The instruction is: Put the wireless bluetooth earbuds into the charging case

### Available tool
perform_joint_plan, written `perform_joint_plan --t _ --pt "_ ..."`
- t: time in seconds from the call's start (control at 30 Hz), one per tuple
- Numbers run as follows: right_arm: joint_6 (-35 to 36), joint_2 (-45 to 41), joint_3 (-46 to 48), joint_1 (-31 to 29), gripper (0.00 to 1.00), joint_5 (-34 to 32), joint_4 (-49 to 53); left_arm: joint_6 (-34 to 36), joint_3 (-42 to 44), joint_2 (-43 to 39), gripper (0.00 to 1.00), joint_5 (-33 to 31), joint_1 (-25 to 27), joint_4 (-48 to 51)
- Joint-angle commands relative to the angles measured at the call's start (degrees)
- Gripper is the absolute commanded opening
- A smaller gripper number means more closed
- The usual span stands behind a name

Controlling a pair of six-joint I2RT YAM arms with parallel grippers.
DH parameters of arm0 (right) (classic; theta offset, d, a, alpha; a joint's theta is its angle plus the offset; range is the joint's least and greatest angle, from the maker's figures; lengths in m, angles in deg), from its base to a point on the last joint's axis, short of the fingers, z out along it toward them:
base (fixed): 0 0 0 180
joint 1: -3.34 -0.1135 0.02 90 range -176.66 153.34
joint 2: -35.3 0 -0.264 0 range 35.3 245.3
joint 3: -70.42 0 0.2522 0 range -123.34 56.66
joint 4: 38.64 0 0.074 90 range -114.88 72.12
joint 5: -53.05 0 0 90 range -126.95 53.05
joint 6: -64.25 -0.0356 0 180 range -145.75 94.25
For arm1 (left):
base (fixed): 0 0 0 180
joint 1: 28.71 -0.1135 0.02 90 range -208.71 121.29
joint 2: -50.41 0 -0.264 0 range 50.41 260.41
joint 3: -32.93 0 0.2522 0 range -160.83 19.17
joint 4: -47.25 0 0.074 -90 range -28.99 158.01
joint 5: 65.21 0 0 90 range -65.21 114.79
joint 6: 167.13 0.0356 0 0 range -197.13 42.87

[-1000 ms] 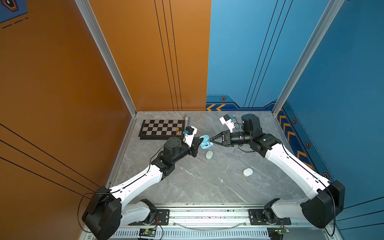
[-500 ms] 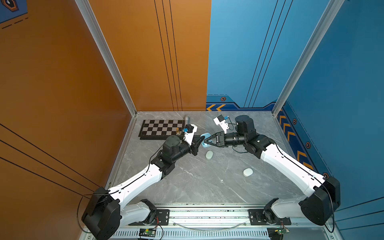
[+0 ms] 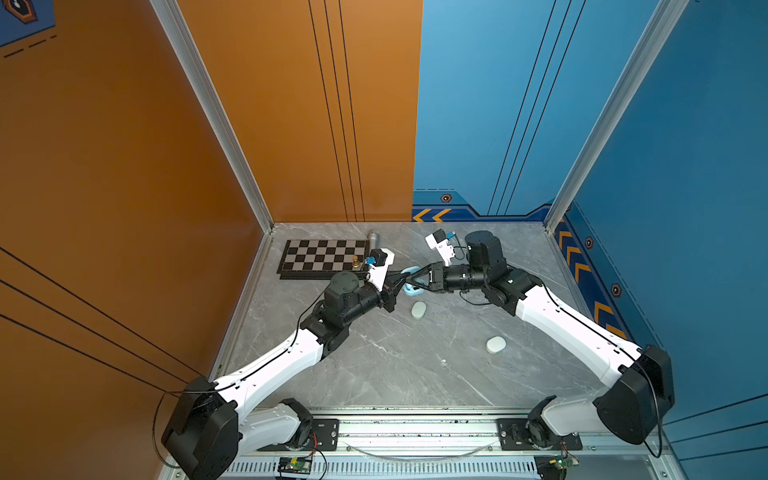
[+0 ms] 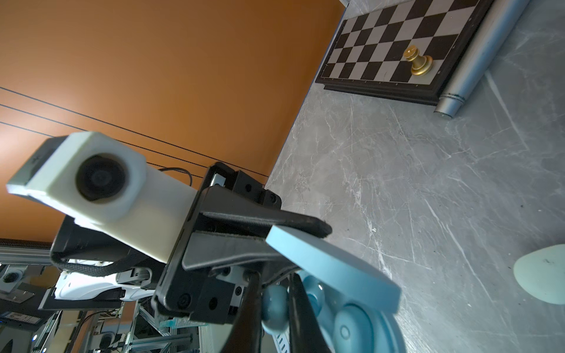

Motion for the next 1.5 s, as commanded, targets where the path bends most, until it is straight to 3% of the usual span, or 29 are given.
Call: perform_joint_plan --t 0.0,0.2,0.5,0.83,0.93,1.03,1.2,1.3,1.47 --pt "1.11 1.01 0.82 -0.64 0.12 -1.75 -0.72 -0.26 -1.49 -1.46 0.0 1.34 0.07 -1.31" --pt "1.74 0.56 1.6 -0.83 0.13 -2.74 -0.39 -0.27 -1.42 -1.59 0.0 1.34 -0.2 -1.29" --pt "3.81 -2.81 -0.43 1.35 0.35 -5.38 2.07 -0.16 -1.14 -1.76 0.0 1.66 -0.51 -1.29" --pt "4.15 -7.48 -6.35 3.2 0.4 -3.35 4.63 3.08 0.38 -1.17 0.0 1.66 -0.29 -1.27" --pt "4.04 -11.11 -5.97 6.02 0.4 -7.57 6.53 5.69 0.62 0.08 0.0 3.9 0.58 -1.23" --pt "4.13 -14.9 -3.82 10.11 0.48 -18.29 12.06 10.06 0.52 2.48 0.0 5.46 3.68 -1.2" --pt "2.21 -16.86 0.58 17.0 0.48 -33.71 25.9 17.52 -0.08 9.97 0.0 2.96 10.84 -1.94" --pt "0.26 -17.43 4.23 20.25 0.47 -37.52 30.46 17.25 1.1 15.98 0.0 0.4 14.21 -9.17" --pt "-2.24 -18.83 10.87 24.22 0.46 -38.18 31.03 17.36 -0.61 26.89 0.0 -0.27 18.62 -15.82"
